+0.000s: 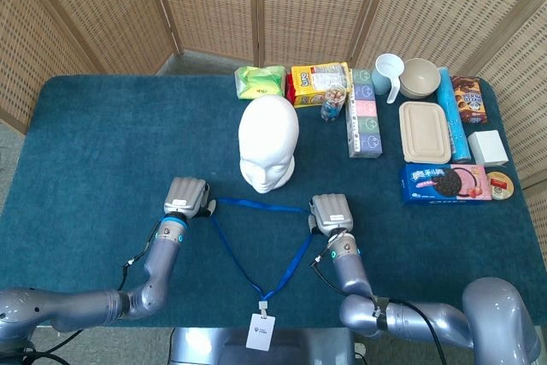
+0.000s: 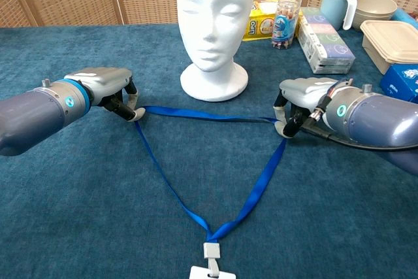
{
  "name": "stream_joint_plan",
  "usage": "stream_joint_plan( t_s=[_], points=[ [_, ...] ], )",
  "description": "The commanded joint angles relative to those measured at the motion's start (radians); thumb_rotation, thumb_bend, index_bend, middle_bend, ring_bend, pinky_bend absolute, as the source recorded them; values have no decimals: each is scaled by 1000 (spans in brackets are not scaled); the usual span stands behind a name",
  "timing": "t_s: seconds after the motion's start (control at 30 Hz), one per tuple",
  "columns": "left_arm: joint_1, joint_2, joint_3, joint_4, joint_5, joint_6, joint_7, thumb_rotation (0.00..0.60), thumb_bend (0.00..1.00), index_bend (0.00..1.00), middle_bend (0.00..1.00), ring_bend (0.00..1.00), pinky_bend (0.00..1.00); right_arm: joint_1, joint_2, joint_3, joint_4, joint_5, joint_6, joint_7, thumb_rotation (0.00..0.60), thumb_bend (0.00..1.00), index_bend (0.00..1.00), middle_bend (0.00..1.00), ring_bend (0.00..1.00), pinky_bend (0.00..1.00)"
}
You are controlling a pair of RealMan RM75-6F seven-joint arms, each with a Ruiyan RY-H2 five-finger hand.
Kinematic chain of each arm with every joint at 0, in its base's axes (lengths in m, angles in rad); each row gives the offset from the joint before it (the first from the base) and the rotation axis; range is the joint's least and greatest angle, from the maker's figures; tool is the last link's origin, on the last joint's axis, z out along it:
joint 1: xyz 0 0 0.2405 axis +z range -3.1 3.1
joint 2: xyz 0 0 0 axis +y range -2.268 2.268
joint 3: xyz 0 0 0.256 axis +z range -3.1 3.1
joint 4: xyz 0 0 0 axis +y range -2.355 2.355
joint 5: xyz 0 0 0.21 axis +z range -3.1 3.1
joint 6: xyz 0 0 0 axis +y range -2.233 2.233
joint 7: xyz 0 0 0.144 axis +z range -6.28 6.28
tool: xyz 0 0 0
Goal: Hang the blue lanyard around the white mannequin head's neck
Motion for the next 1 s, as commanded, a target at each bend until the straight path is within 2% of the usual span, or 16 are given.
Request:
stream_joint_plan(
  t_s=[0.03,1.0],
  points=[
    [0,0,-1,2,-1,0,0,394,444,683,1000,1000,991,0,1,1,-2,1,1,2,537,581,606,957,1000,1000],
    [22,-2,-3,18,61,20,-34,408,494,747,1000,1000,996,-23,51,12,-78,-35,13,75,539,582,627,965,1000,1000]
  ],
)
